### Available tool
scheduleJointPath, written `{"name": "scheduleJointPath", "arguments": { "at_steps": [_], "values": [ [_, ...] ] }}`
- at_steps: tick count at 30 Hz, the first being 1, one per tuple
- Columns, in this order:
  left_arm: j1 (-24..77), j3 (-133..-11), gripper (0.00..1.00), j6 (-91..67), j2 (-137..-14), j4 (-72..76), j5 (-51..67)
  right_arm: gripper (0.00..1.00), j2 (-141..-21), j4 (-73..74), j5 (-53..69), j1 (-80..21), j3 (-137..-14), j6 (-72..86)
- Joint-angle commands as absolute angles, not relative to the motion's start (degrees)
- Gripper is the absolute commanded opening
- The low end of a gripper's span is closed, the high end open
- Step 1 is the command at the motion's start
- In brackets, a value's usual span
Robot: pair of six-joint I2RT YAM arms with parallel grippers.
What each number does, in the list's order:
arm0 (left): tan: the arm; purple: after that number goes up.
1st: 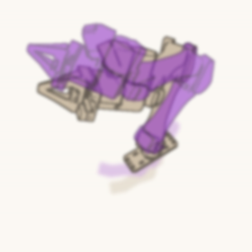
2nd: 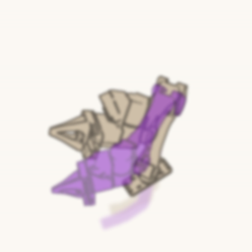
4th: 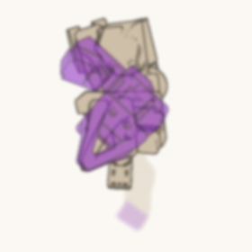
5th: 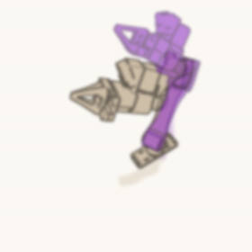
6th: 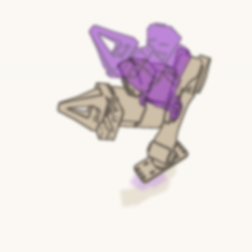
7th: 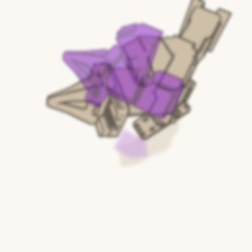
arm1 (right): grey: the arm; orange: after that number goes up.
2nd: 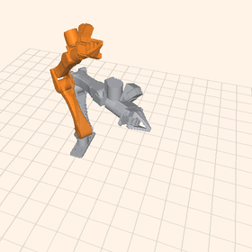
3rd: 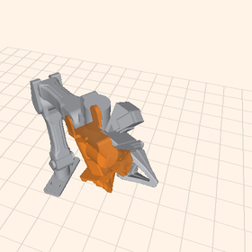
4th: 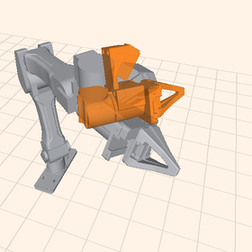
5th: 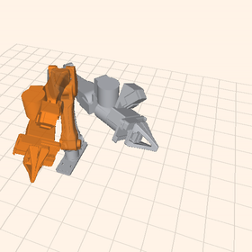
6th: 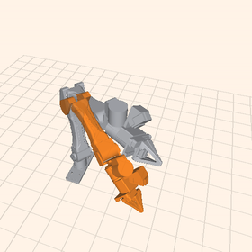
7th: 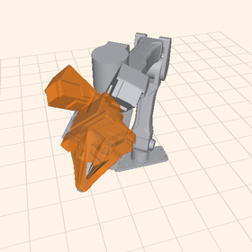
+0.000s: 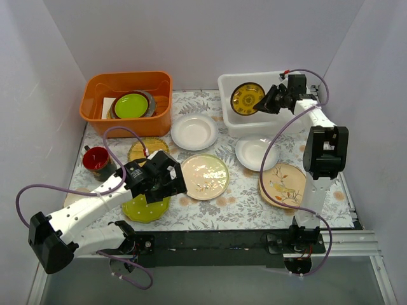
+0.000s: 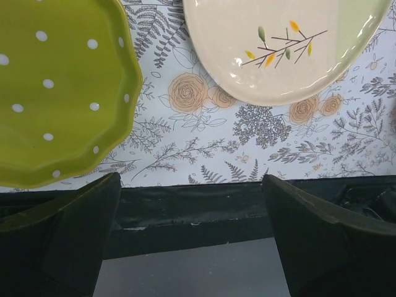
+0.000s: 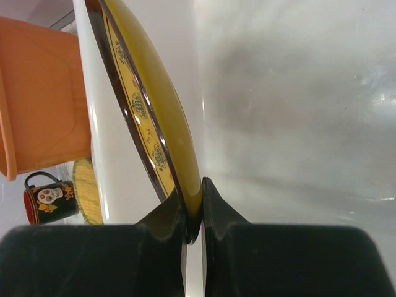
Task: Place the plates into the plastic bin on the countertop
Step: Place the plate in the plastic bin.
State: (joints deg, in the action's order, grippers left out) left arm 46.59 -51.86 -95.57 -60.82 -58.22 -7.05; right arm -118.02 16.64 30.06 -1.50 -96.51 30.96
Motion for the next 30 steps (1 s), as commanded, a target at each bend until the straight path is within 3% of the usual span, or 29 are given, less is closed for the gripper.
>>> {"name": "scheduleJointPath", "arguments": {
  "at_steps": [1,15,30],
  "values": [
    [47.1,-51.7,0.98,-96.6,-61.1,-57.7,-7.4,0.01,-121.0,17.8,29.4,-1.3,-102.0,29.3],
    [47.4,-50.0,0.98,-97.9,-60.9,-57.9,-7.3,0.06,-127.5,23.7,27.2,-0.6,-109.2,28.1],
    [47.5,-49.2,0.98,-99.4,-60.4,-57.6,-7.6,0.19,-133.7,29.8,30.4,2.5,-113.9,27.2]
  ]
}}
